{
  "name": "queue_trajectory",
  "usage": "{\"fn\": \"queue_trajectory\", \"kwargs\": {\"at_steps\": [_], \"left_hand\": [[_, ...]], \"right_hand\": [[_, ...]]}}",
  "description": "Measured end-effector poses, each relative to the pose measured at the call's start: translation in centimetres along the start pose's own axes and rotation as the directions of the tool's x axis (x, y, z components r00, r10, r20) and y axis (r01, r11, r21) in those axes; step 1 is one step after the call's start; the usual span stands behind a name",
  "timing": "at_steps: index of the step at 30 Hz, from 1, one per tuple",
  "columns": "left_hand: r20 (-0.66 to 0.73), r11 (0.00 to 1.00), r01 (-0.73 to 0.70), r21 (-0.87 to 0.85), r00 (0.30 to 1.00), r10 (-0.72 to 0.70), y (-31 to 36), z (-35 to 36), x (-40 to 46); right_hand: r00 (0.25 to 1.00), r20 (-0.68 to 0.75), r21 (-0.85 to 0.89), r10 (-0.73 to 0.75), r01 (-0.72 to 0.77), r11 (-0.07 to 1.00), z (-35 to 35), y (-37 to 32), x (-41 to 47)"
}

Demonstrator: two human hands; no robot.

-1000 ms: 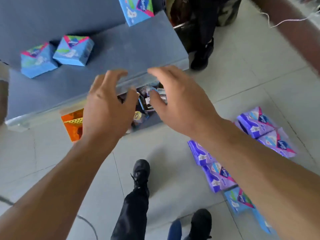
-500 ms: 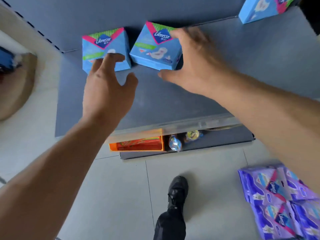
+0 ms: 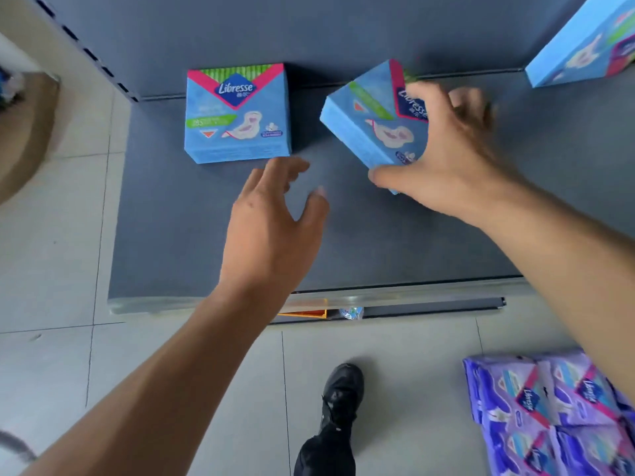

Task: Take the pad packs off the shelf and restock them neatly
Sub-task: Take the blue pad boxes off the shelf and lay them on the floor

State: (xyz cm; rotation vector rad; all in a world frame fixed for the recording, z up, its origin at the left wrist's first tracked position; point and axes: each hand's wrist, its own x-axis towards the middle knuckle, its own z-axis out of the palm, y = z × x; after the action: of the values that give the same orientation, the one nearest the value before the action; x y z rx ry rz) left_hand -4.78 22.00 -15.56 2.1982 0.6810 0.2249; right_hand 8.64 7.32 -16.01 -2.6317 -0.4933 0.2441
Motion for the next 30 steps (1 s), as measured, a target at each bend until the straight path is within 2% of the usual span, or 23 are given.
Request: {"fn": "queue_trajectory", "kwargs": {"at_steps": [2,4,5,7,9,11,12,14,17,20,21,22,26,28,30], "left_hand": [[0.172,0.956,0.134,-0.259,0.981,-0.091,1.9,0.7,-1.0],[0.44,0.814,0.318,-0.486,0.894,-0.087,4.0,2.1,-2.5],[0.505,0.755,0.364,-0.546,0.862,-0.051,4.8,3.0,-3.2],[0.507,0.701,0.365,-0.612,0.862,-0.007,6.0,4.6,-4.3],[0.498,0.714,0.365,-0.598,0.867,-0.027,7.0,5.8,-5.3],[0.541,0.737,0.417,-0.532,0.837,-0.083,8.1,6.9,-6.6],[0.568,0.761,0.424,-0.49,0.818,-0.09,8.8,7.5,-7.3],[0.615,0.859,0.343,-0.381,0.787,-0.041,10.7,8.7,-8.9],[0.742,0.955,0.187,-0.232,0.669,0.05,14.7,10.7,-10.8],[0.837,0.995,0.039,-0.097,0.544,0.06,19.0,12.6,-13.4],[0.85,0.996,0.028,-0.083,0.524,0.056,20.3,13.4,-14.8],[0.845,0.994,0.048,-0.094,0.532,0.054,21.5,14.4,-16.4],[0.71,0.92,0.281,-0.275,0.704,-0.003,24.6,18.7,-23.3],[0.714,0.892,0.341,-0.295,0.7,-0.032,25.0,20.8,-26.3],[0.766,0.893,0.368,-0.258,0.642,-0.043,24.8,22.9,-29.4]], "right_hand": [[0.995,-0.104,0.126,0.001,0.012,0.992,-0.9,0.3,-2.8],[0.981,-0.19,0.144,-0.029,0.057,0.988,-1.2,0.3,-6.2],[0.975,-0.219,0.146,-0.038,0.071,0.987,-1.2,0.3,-7.9],[0.971,-0.238,0.178,-0.032,0.076,0.981,-1.3,1.1,-10.9],[0.984,-0.175,0.257,-0.023,0.068,0.964,-2.1,3.2,-13.6],[0.993,-0.119,0.384,-0.007,0.053,0.922,-3.8,6.5,-16.1],[0.993,-0.118,0.459,0.031,0.027,0.888,-4.8,8.2,-17.2],[0.973,-0.156,0.586,0.17,-0.047,0.809,-6.9,11.9,-19.4],[0.938,-0.202,0.653,0.281,-0.084,0.752,-10.1,16.8,-22.3],[0.963,-0.107,0.7,0.246,-0.102,0.707,-13.3,20.6,-25.5],[0.965,-0.069,0.732,0.255,-0.125,0.67,-14.2,21.9,-26.9],[0.957,-0.041,0.764,0.286,-0.155,0.626,-14.9,23.2,-28.4],[0.866,0.069,0.917,0.495,-0.25,0.31,-16.3,28.3,-35.0],[0.817,0.097,0.947,0.568,-0.252,0.201,-16.3,30.4,-38.6],[0.759,0.103,0.962,0.643,-0.24,0.128,-15.9,32.3,-41.9]]}}
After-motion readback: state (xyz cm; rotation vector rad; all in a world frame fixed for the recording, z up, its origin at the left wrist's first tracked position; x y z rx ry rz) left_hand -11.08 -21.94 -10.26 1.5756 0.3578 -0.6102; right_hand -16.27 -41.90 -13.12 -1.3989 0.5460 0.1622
